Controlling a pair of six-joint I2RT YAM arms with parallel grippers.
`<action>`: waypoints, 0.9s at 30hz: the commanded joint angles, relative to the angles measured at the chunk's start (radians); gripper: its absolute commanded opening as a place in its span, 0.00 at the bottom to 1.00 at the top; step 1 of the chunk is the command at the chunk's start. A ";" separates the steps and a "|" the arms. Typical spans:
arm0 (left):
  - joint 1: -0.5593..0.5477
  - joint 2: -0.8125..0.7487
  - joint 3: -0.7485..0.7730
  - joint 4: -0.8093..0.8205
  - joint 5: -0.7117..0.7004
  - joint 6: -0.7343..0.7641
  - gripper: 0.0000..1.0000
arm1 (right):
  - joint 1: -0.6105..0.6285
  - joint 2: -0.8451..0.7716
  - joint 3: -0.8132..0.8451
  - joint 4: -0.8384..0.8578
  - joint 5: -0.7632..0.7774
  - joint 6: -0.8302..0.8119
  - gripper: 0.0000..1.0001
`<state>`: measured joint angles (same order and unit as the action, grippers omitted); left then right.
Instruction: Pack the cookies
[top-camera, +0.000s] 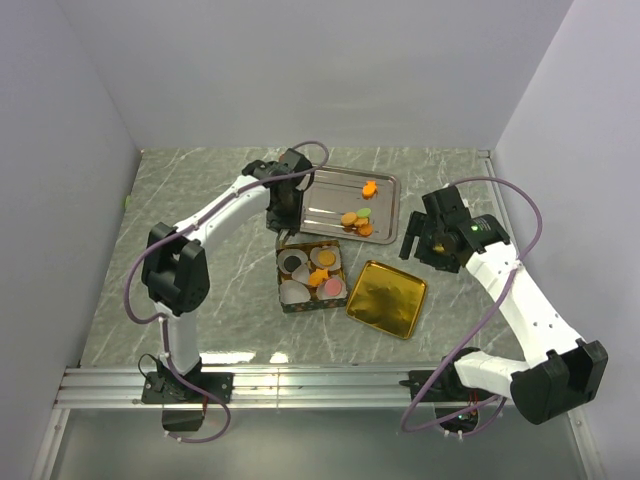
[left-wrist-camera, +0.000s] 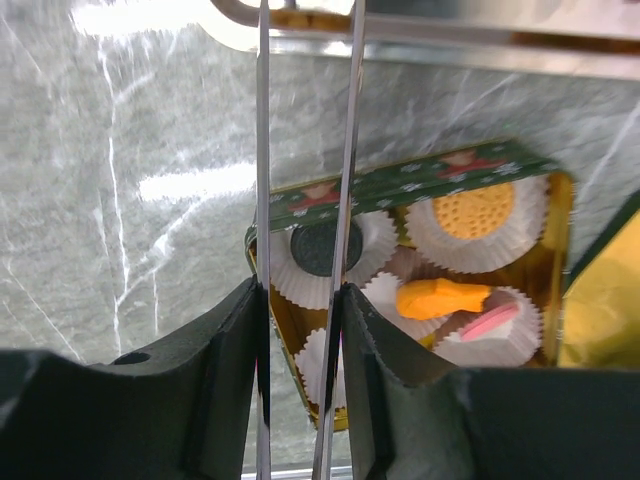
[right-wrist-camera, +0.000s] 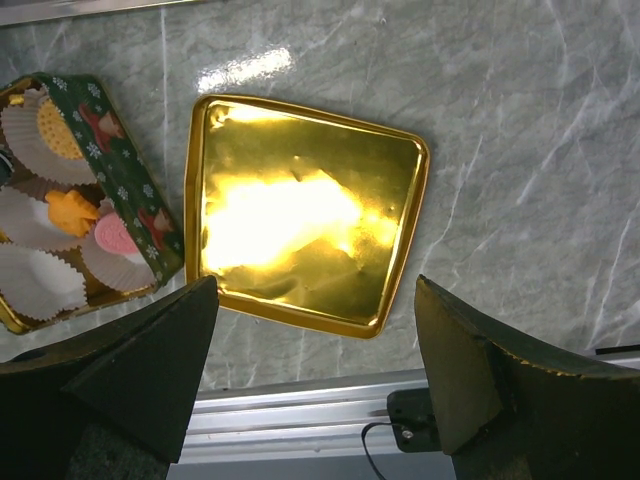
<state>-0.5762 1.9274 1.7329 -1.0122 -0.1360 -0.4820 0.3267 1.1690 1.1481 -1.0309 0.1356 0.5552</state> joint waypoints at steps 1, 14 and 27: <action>0.006 -0.008 0.106 -0.015 0.001 0.014 0.39 | -0.006 0.003 0.041 0.028 -0.004 -0.011 0.86; 0.006 -0.168 0.097 -0.069 0.009 -0.036 0.39 | -0.006 0.043 0.079 0.034 -0.013 -0.021 0.86; -0.004 -0.596 -0.329 -0.031 0.154 -0.032 0.41 | -0.008 0.156 0.226 0.014 0.013 -0.055 0.85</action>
<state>-0.5747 1.4033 1.4643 -1.0733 -0.0616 -0.5167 0.3264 1.3022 1.3041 -1.0306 0.1215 0.5236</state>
